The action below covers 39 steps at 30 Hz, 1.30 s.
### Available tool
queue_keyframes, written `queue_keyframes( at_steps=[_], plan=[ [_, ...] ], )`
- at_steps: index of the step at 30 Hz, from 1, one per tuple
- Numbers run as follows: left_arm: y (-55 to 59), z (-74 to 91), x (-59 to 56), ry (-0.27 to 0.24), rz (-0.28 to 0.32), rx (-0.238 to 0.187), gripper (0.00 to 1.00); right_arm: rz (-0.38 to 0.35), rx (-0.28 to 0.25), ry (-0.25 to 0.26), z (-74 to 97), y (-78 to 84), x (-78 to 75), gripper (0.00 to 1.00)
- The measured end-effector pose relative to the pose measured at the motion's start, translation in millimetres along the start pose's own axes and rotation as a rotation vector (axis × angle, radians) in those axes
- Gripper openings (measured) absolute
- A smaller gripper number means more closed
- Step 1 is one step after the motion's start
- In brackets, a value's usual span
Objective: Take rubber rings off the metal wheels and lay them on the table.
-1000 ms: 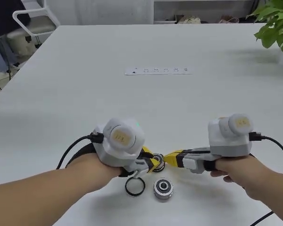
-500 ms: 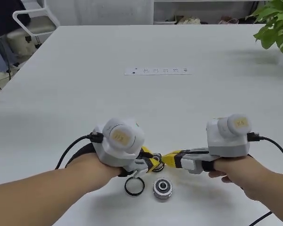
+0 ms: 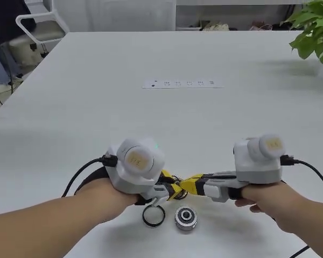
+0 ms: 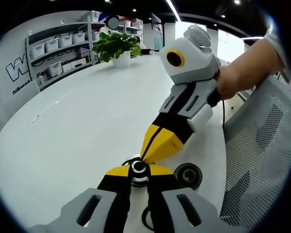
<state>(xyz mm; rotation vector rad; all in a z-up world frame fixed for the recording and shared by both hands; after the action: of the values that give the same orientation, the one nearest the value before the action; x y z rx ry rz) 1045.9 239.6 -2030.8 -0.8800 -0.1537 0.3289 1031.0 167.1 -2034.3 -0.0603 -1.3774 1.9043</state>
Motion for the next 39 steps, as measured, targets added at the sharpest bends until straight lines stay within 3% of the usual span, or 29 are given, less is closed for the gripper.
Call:
queue_keyframes(
  at_steps=[27, 33, 39],
  plan=[
    [-1.9, -1.9, -0.3, 0.026, 0.041, -0.021, 0.09, -0.021, -0.014, 0.019, 3.5, 4.7, -7.7, 0.0],
    [-2.2, -1.3, -0.1, 0.024, 0.023, -0.017, 0.09, -0.028, -0.024, 0.018, 4.6, 3.3, -8.7, 0.0],
    [-7.2, 2.2, 0.8, 0.024, 0.026, -0.042, 0.12, -0.034, -0.036, 0.02, 6.0, 0.6, -9.6, 0.0]
  ],
)
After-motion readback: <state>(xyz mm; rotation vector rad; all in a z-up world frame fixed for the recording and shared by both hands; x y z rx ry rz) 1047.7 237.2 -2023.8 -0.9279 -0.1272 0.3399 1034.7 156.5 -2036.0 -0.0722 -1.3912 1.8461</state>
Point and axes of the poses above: the centre of the closed fingertips' face, and the gripper's own axes: z roughly backward along the fingers, x roughly to its left, y roughly out of its underside, the point moved 5 cm from there along z, roughly backward along the fingers, and after that the axes turned 4 degrees about z, right-handed, at the moved point
